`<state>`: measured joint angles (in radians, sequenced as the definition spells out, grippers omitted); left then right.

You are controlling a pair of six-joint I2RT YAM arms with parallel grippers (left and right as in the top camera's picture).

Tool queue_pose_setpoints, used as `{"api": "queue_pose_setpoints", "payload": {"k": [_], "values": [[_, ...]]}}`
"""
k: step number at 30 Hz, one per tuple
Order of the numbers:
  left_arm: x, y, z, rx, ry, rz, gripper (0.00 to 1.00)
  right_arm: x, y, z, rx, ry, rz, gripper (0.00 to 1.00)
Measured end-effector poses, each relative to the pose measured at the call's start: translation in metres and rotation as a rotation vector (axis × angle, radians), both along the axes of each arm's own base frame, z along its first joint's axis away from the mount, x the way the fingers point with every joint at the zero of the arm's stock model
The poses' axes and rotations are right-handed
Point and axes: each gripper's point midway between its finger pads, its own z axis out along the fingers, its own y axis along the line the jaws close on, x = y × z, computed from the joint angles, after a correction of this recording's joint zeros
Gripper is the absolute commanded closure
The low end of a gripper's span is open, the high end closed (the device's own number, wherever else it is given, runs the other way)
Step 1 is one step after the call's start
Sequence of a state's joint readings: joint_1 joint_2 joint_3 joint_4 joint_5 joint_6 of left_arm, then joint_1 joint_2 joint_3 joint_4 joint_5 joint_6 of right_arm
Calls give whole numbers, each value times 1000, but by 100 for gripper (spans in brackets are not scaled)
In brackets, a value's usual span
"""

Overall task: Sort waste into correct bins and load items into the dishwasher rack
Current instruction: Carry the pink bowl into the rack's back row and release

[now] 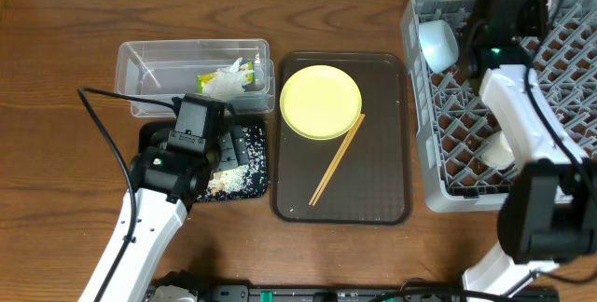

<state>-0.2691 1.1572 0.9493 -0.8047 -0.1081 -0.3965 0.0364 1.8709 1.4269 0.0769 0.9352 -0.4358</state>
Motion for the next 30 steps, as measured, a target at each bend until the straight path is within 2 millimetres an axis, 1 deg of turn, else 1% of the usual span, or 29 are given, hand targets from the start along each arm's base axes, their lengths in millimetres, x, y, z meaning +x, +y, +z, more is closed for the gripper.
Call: {"api": "queue_pose_setpoints", "payload": {"k": [5, 8, 14, 21, 22, 24, 30], "values": [[0, 0, 0, 0, 0, 0, 7, 6, -9, -36, -48, 43, -85, 99], [0, 0, 0, 0, 0, 0, 7, 5, -12, -47, -68, 58, -121, 99], [0, 0, 0, 0, 0, 0, 7, 0, -20, -42, -83, 38, -164, 99], [0, 0, 0, 0, 0, 0, 7, -2, -41, -42, -102, 69, -183, 99], [0, 0, 0, 0, 0, 0, 7, -2, -41, -43, -103, 69, -183, 99], [0, 0, 0, 0, 0, 0, 7, 0, -44, -45, -111, 77, -181, 99], [0, 0, 0, 0, 0, 0, 7, 8, -41, -65, -120, 142, -139, 99]]}}
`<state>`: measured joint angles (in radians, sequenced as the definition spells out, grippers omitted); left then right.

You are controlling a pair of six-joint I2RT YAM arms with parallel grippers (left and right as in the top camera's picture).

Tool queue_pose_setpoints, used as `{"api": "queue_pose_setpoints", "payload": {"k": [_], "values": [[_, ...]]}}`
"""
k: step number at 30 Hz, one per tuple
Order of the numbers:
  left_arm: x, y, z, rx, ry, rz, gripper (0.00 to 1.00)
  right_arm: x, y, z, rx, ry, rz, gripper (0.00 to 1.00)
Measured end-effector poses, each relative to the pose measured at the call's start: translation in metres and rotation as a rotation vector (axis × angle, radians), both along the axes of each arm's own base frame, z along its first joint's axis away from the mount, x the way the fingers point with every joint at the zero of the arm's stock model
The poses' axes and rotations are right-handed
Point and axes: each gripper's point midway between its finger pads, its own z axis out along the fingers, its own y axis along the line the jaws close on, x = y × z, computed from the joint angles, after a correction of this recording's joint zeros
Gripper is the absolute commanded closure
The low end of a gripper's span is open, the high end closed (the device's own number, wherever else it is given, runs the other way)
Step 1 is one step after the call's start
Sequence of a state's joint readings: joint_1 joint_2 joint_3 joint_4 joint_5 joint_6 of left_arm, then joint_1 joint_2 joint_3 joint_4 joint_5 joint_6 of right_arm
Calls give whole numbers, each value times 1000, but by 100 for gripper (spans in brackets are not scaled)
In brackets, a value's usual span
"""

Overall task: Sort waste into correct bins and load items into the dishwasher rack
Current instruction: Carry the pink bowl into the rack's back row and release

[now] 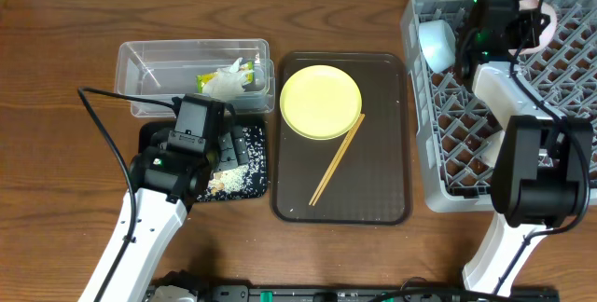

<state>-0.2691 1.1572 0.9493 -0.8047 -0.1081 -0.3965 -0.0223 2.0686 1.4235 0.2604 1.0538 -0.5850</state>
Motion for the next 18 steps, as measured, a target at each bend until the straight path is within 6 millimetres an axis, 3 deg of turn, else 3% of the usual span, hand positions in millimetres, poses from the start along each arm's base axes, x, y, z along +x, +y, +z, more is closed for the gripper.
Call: {"api": "queue_pose_setpoints", "payload": {"k": [8, 12, 18], "values": [[0, 0, 0, 0, 0, 0, 7, 1, 13, -8, 13, 34, 21, 95], [0, 0, 0, 0, 0, 0, 7, 2, 30, -13, 27, 39, 43, 70], [0, 0, 0, 0, 0, 0, 7, 8, 66, -26, 50, 90, 126, 62]]}}
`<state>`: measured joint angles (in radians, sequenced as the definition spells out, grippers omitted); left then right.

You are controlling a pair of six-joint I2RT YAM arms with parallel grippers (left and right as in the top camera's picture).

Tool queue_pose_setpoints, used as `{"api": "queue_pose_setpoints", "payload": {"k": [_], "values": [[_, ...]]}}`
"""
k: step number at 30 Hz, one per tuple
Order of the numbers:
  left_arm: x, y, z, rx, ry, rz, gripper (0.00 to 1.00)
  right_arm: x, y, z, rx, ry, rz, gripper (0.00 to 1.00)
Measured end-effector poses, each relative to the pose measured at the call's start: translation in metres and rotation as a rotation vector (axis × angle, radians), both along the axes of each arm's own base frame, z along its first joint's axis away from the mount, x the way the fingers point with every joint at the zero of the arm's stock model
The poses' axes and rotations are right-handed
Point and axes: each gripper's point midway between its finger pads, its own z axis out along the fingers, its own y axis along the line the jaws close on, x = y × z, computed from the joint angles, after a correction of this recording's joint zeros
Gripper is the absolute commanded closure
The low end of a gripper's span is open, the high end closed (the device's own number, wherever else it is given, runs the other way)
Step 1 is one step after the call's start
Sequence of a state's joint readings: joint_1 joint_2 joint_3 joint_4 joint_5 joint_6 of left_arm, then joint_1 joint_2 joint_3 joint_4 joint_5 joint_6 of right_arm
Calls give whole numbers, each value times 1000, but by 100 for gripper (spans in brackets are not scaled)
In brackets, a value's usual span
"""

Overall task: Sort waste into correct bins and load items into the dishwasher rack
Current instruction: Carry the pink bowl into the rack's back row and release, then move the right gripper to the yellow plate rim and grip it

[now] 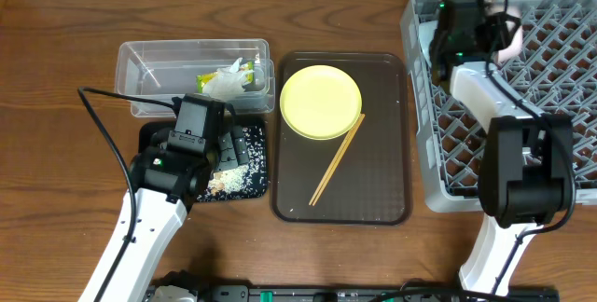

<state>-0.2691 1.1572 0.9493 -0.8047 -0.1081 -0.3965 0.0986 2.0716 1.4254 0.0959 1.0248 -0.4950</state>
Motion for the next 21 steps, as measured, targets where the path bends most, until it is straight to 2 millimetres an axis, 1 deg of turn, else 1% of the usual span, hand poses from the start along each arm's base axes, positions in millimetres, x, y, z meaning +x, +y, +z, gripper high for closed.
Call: {"api": "queue_pose_setpoints", "payload": {"k": [1, 3, 6, 8, 11, 13, 16, 18, 21], "values": [[0, 0, 0, 0, 0, 0, 7, 0, 3, -2, 3, 9, 5, 62], [0, 0, 0, 0, 0, 0, 7, -2, 10, -7, 14, 23, 16, 57], [0, 0, 0, 0, 0, 0, 7, -5, 18, -15, 43, 44, 26, 52], [0, 0, 0, 0, 0, 0, 7, -9, 21, -23, 81, 76, 44, 48], [0, 0, 0, 0, 0, 0, 7, -16, 29, -25, 166, 106, 86, 43], [0, 0, 0, 0, 0, 0, 7, -22, 39, -15, 248, 100, 130, 39], [0, 0, 0, 0, 0, 0, 7, -35, 58, 12, 394, 82, 223, 38], [0, 0, 0, 0, 0, 0, 7, -47, 80, 32, 527, 67, 313, 38], [0, 0, 0, 0, 0, 0, 7, -65, 114, 52, 715, 64, 437, 38]]}}
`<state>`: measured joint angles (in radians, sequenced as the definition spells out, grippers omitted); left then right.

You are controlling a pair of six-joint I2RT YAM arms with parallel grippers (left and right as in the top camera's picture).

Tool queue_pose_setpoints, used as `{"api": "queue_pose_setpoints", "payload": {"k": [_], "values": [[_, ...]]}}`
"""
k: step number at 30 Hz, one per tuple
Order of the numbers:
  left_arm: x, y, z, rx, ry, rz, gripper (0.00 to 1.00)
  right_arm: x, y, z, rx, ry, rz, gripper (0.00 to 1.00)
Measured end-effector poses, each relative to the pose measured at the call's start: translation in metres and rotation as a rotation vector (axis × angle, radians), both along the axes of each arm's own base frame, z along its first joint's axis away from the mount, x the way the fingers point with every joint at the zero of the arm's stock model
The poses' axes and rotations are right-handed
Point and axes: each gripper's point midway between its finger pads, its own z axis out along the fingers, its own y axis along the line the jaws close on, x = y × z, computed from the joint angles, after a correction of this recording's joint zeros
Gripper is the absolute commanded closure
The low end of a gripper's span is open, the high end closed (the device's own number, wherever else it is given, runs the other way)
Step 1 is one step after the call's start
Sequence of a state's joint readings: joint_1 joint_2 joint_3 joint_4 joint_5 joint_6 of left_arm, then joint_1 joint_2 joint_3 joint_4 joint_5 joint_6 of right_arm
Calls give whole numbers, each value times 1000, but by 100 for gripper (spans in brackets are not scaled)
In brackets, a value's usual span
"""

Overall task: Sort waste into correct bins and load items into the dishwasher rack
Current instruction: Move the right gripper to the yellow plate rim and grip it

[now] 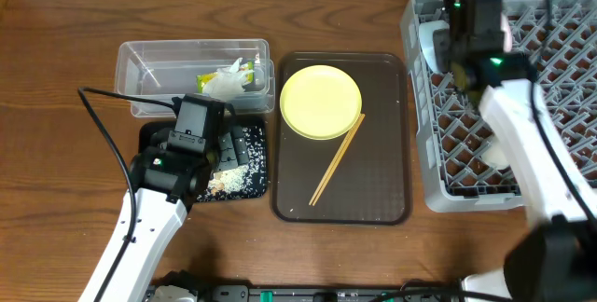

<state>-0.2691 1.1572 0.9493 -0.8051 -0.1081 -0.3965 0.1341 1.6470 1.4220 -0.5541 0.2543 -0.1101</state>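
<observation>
A yellow plate [321, 102] and a pair of chopsticks [337, 159] lie on the dark brown tray [382, 185]. The grey dishwasher rack [560, 88] at the right holds a white bowl [432, 43] in its far left corner and another white dish [497, 153]. My right gripper [466, 24] hangs over that corner beside the bowl, its fingers hidden under the wrist. My left gripper [198, 120] hovers over the black tray of food scraps [250, 167], its fingers also hidden.
A clear plastic bin [159, 69] at the back left holds a crumpled wrapper [227, 80]. The black tray touches its front edge. The left arm's cable loops over the table at the left.
The right wrist has shifted slightly right over the rack's far left corner, and the right arm's forearm now reaches in from the lower right. The left arm, plate and chopsticks are unchanged.
The right gripper was first at the rack's far edge, right of the white bowl. It then stood closer to the bowl, over the far left corner, where it still is. The left arm stayed over the black tray throughout.
</observation>
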Motion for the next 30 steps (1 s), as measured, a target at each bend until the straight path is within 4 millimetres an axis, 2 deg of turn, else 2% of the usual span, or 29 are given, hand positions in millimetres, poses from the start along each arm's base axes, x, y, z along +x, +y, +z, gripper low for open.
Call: {"api": "queue_pose_setpoints", "payload": {"k": [3, 6, 7, 11, 16, 21, 26, 28, 30], "values": [[0, 0, 0, 0, 0, 0, 7, -19, 43, 1, 175, 54, 107, 39], [0, 0, 0, 0, -1, 0, 7, -39, 89, -18, 298, 164, 185, 41], [0, 0, 0, 0, 0, 0, 7, -45, 105, -26, 329, 196, 210, 46], [0, 0, 0, 0, -1, 0, 7, -56, 142, -56, 380, 291, 218, 47], [0, 0, 0, 0, 0, 0, 7, -55, 158, -111, 359, 379, 97, 51], [0, 0, 0, 0, -1, 0, 7, -50, 159, -159, 359, 431, -28, 57], [0, 0, 0, 0, 0, 0, 7, -45, 159, -194, 373, 452, -115, 78], [0, 0, 0, 0, 0, 0, 7, -42, 160, -201, 379, 448, -125, 83], [0, 0, 0, 0, 0, 0, 7, -39, 163, -203, 388, 433, -127, 96]]}}
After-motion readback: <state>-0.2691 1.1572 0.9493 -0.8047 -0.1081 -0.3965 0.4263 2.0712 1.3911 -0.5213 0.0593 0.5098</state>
